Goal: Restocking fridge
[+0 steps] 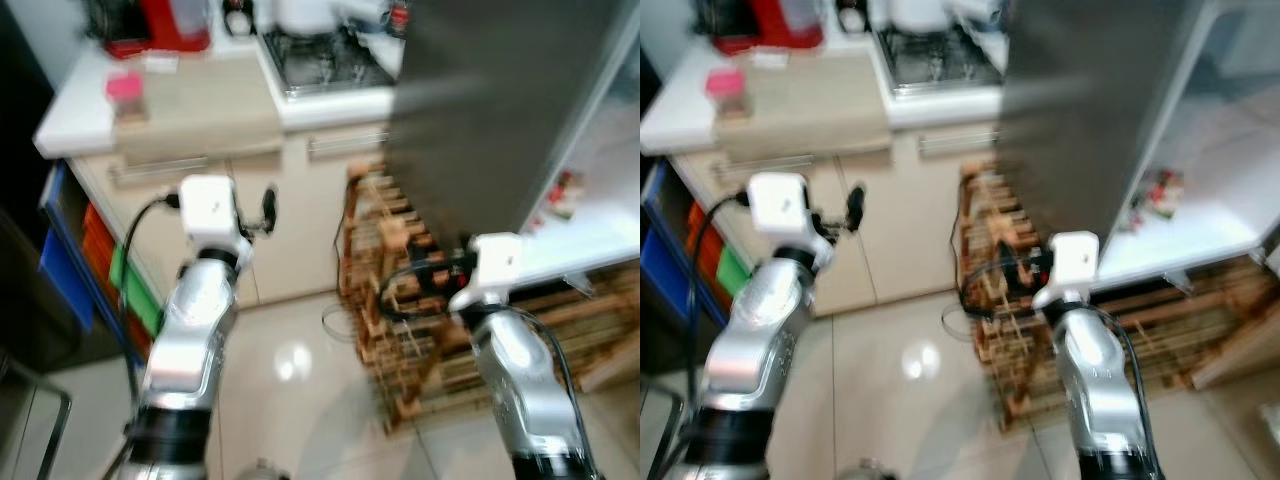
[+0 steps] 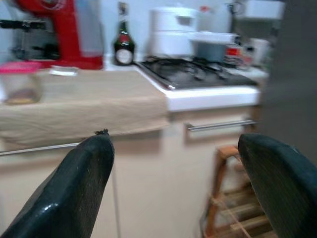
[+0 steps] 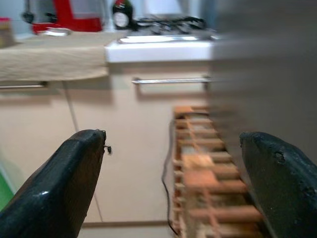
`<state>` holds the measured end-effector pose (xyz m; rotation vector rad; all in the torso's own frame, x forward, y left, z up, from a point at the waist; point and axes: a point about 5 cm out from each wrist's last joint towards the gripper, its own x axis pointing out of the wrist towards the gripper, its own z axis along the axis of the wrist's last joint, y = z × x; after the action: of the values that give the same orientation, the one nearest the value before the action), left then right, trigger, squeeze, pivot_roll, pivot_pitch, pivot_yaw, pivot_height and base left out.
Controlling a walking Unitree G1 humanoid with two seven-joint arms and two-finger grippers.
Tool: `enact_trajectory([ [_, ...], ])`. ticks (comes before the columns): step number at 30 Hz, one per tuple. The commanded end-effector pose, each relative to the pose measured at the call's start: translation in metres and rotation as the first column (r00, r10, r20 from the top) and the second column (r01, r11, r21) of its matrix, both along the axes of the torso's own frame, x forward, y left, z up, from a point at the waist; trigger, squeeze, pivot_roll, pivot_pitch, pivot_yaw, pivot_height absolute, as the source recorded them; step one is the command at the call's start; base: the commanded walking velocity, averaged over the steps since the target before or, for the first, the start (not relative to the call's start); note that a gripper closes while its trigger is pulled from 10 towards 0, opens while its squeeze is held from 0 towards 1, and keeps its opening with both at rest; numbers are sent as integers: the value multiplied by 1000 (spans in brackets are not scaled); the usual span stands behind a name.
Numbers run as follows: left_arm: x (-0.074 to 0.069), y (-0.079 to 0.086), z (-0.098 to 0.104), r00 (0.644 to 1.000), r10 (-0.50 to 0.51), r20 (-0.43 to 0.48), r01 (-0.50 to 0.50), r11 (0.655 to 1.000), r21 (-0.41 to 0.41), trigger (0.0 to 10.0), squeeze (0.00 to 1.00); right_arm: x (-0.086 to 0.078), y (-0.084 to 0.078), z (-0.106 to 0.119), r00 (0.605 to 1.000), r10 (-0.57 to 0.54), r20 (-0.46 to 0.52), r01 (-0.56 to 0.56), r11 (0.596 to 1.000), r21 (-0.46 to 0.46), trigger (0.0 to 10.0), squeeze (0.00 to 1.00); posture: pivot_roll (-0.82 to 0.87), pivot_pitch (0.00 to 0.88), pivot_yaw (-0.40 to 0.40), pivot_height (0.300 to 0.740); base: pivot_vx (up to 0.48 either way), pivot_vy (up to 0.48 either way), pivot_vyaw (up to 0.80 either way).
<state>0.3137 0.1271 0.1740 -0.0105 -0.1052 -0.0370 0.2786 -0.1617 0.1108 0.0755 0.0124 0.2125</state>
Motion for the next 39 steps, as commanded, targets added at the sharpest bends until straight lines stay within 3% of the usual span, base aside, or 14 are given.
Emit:
enact_trajectory([
  [1, 4, 7, 1, 999, 51, -4, -51, 999, 16, 10000, 0, 3, 6, 12, 998, 35, 50, -36, 999, 15, 10000, 0, -67, 0, 5, 740, 480, 0, 544],
  [9, 6, 4, -3, 999, 39, -22, -39, 999, 0, 10000, 0, 5, 2, 15, 998, 14, 59, -15, 1000, 9, 10000, 0, -74, 0, 11, 740, 480, 0, 556],
  [17, 10, 3, -2, 1000, 22, -20, -22, 1000, 8, 10000, 0, 13, -7, 15, 993, -111, 42, 111, 994, 4, 10000, 0, -65, 0, 25, 740, 480, 0, 348],
  [23, 8, 5, -6, 999, 16, -40, -16, 1000, -1, 10000, 0, 14, -3, 30, 989, -110, 102, 110, 994, 8, 10000, 0, -68, 0, 29, 740, 480, 0, 265],
  [25, 6, 7, -10, 998, 10, -57, -11, 1000, -5, 10000, 0, 16, -2, 39, 984, -124, 128, 123, 992, 21, 10000, 0, -70, 0, 30, 740, 480, 0, 525],
  [27, -3, 21, -18, 995, 30, -90, -30, 1000, 3, 10000, 0, 19, -3, 50, 979, -129, 156, 128, 992, 13, 10000, 0, -68, 0, 30, 740, 480, 0, 509],
  [30, -10, 34, -24, 992, 60, -114, -59, 998, 14, 10000, 0, 20, -4, 48, 982, -126, 138, 126, 992, 9, 10000, 0, -52, 0, 19, 740, 480, 0, 517],
  [35, -9, 31, -18, 995, 56, -87, -55, 998, 13, 10000, 0, 19, -3, 42, 986, -120, 114, 120, 993, 10, 10000, 0, -43, 0, 12, 740, 480, 0, 0],
  [39, -6, 17, -1, 999, -37, -7, 37, 999, 18, 10000, 0, 19, 2, 43, 987, -111, 115, 110, 994, 13, 10000, 0, -44, 0, 11, 740, 480, 0, 0],
])
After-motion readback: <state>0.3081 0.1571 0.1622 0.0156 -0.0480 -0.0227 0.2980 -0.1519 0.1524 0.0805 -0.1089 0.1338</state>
